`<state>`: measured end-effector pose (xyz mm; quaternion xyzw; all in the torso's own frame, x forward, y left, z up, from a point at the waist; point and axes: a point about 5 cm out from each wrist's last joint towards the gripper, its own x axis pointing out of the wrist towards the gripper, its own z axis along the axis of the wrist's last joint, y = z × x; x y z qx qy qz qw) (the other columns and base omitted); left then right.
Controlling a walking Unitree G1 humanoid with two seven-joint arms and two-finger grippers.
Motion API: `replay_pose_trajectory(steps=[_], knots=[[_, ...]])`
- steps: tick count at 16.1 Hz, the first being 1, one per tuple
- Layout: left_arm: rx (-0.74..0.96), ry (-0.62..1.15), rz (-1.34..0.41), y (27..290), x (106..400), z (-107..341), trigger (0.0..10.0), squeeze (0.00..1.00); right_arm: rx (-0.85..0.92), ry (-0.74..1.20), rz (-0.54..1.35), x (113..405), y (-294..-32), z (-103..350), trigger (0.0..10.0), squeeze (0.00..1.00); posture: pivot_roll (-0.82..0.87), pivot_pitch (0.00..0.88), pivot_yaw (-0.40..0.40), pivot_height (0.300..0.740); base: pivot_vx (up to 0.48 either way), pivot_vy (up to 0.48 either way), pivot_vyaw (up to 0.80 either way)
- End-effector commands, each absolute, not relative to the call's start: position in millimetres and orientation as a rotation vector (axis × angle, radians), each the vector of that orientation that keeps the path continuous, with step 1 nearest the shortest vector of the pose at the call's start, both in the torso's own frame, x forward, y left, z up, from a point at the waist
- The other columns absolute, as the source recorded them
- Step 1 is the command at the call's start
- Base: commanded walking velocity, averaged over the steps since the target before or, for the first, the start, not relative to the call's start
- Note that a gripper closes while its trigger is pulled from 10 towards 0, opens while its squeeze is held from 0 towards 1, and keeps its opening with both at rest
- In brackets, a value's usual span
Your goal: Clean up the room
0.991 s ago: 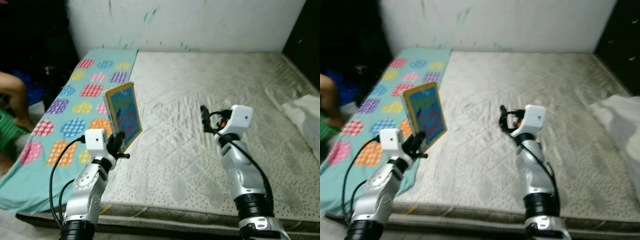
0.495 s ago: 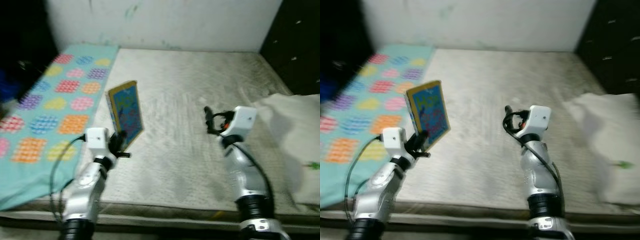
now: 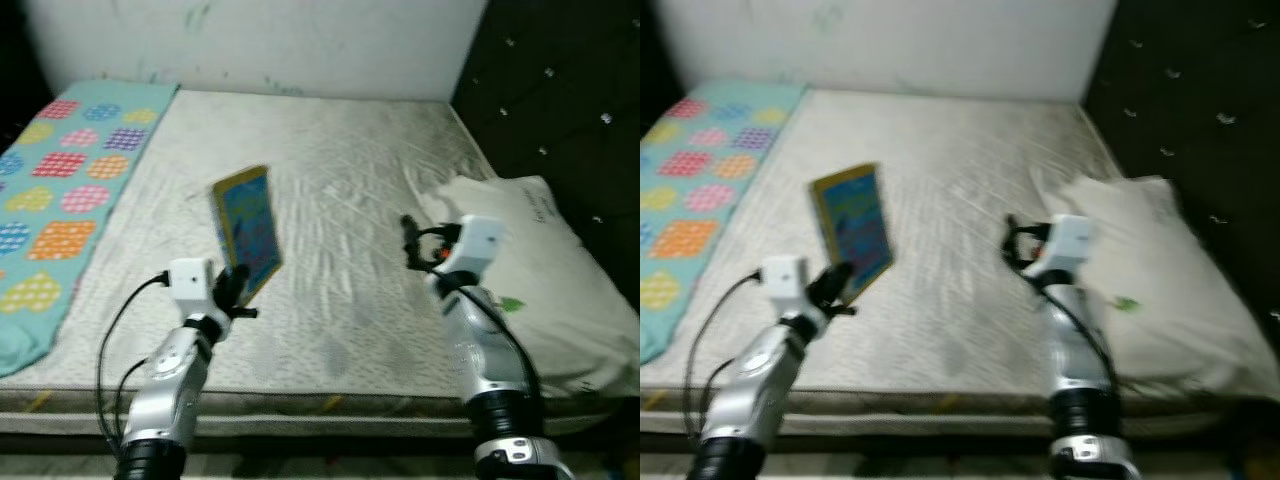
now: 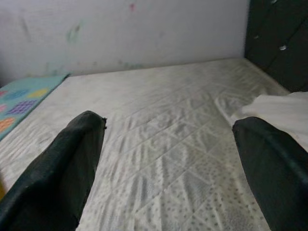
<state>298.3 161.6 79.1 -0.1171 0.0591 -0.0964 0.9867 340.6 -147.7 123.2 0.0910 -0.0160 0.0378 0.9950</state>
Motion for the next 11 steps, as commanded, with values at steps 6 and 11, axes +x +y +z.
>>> replay_pose_trajectory(steps=[6, 11], knots=[[-0.248, 0.033, -0.205, 158.3, 304.0, 94.8, 10.0, 0.00, 0.159, -0.048, 0.076, 343.6, -153.1, 128.5, 10.0, 0.00, -0.09, 0.028, 0.001, 0.740, 0.000, -0.306, 0.00], [-0.255, 0.000, -0.263, 155.6, 303.0, 98.4, 10.0, 0.00, 0.158, -0.046, 0.077, 344.0, -154.3, 127.8, 10.0, 0.00, -0.09, 0.022, -0.001, 0.740, 0.000, 0.000, 0.00]])
